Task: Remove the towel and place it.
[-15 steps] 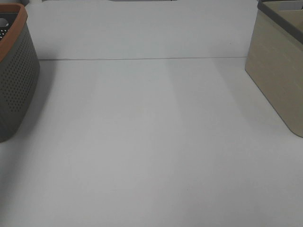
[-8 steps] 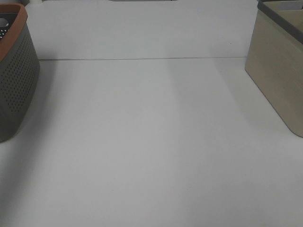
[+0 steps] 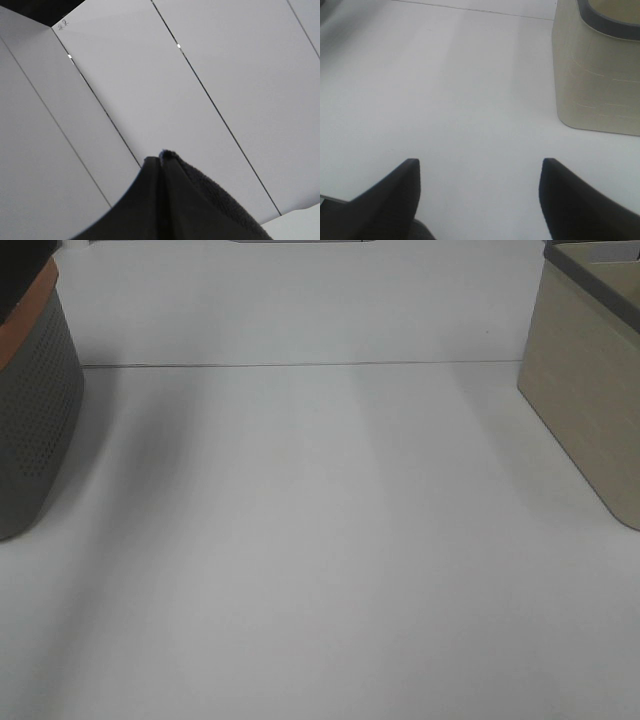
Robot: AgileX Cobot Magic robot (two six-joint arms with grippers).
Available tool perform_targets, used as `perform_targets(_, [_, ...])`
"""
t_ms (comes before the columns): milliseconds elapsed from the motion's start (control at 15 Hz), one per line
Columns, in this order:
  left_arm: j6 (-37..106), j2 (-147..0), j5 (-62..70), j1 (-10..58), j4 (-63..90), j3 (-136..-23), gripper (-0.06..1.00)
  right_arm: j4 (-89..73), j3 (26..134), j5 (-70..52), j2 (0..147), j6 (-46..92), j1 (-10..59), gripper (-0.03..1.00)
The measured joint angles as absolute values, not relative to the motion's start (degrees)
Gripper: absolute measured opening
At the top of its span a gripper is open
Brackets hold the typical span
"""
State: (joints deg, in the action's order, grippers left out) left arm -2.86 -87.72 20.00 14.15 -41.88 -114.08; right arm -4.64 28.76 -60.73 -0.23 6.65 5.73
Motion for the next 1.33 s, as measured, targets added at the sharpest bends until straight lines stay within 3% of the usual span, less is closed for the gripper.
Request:
perform_targets(333, [-0.40,-95.51,31.63,25.55,-45.49,-122.44,0.00,-4.64,28.76,-60.73,-0.23,6.65,5.73,0.67])
perform_targets(533, [-7.45,-101.18,44.40,34.26,-50.82,-122.50,0.00,-4.64,28.76,-60.73,-0.23,6.59,5.73,0.67])
perform_targets(733, [-10.66,-103.93,56.21,38.16,-53.51,-122.50,0.00,-4.64,28.76,-60.73,-0.23,6.59,5.73,0.67])
perform_targets(1000, [-15.99,-105.25,60.28,41.31,-52.54,-121.64,0.00,-4.64,28.76,-60.73,-0.23,6.59,5.73,0.67])
perform_targets(1333, [-24.92,-105.25,61.42,45.03,-49.50,-108.80,0.00,-4.64,28.76,-60.73,-0.23,6.59,5.73,0.67])
